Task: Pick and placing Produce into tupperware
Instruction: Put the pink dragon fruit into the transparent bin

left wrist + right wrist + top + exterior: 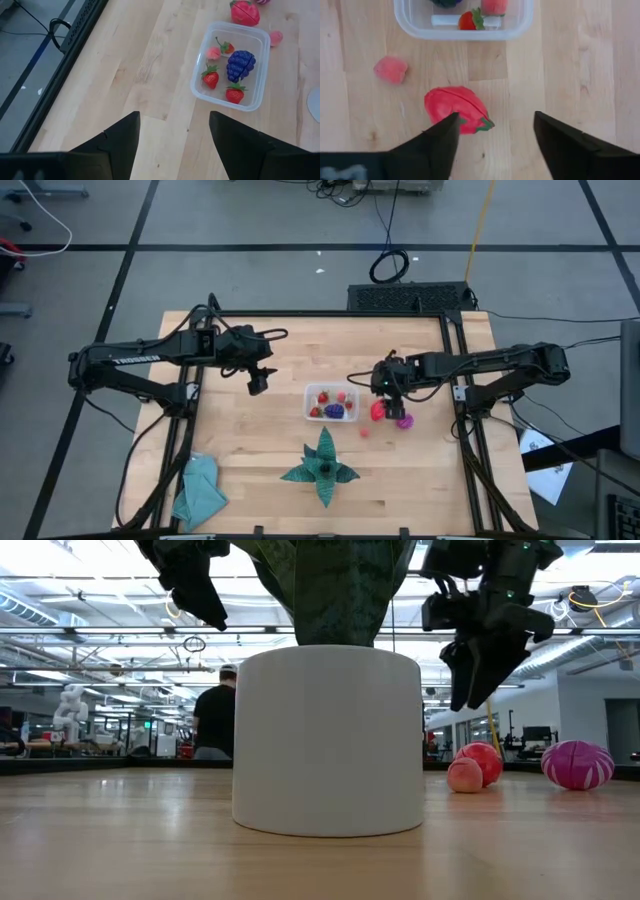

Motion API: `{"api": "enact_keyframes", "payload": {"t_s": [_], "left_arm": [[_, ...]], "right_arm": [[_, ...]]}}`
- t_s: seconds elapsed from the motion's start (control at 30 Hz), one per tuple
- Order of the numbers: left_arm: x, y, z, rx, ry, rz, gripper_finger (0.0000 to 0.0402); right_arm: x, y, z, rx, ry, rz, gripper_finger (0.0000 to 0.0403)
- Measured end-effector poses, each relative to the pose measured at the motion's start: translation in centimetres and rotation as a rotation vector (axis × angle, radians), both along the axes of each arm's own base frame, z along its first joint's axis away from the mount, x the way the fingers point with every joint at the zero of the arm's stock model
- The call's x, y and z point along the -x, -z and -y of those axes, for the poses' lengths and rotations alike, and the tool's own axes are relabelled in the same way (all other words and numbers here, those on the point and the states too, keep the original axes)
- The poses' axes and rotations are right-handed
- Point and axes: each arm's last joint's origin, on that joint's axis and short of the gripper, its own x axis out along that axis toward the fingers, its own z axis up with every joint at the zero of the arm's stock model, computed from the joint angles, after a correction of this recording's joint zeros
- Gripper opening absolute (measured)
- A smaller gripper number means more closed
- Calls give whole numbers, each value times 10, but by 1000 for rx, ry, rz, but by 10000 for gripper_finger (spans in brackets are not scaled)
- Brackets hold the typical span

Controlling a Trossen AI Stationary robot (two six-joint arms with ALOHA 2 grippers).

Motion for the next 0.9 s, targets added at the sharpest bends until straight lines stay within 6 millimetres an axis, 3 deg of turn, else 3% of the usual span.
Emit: {"api": "enact_keyframes", "payload": {"t_s": [0.17, 0.3, 0.7, 0.9], "left_arm": [[0, 0, 0, 0, 0, 0, 244], [0, 0, 0, 0, 0, 0, 244], [0, 0, 0, 0, 0, 0, 244], [0, 0, 0, 2, -3, 3, 244]], "right_arm": [[-2, -1, 0, -16, 47, 21, 307], [1, 0, -1, -68, 99, 2, 333], [-3, 2, -4, -137, 75, 15, 341], [-2, 5, -4, -94, -44, -20, 341]]}}
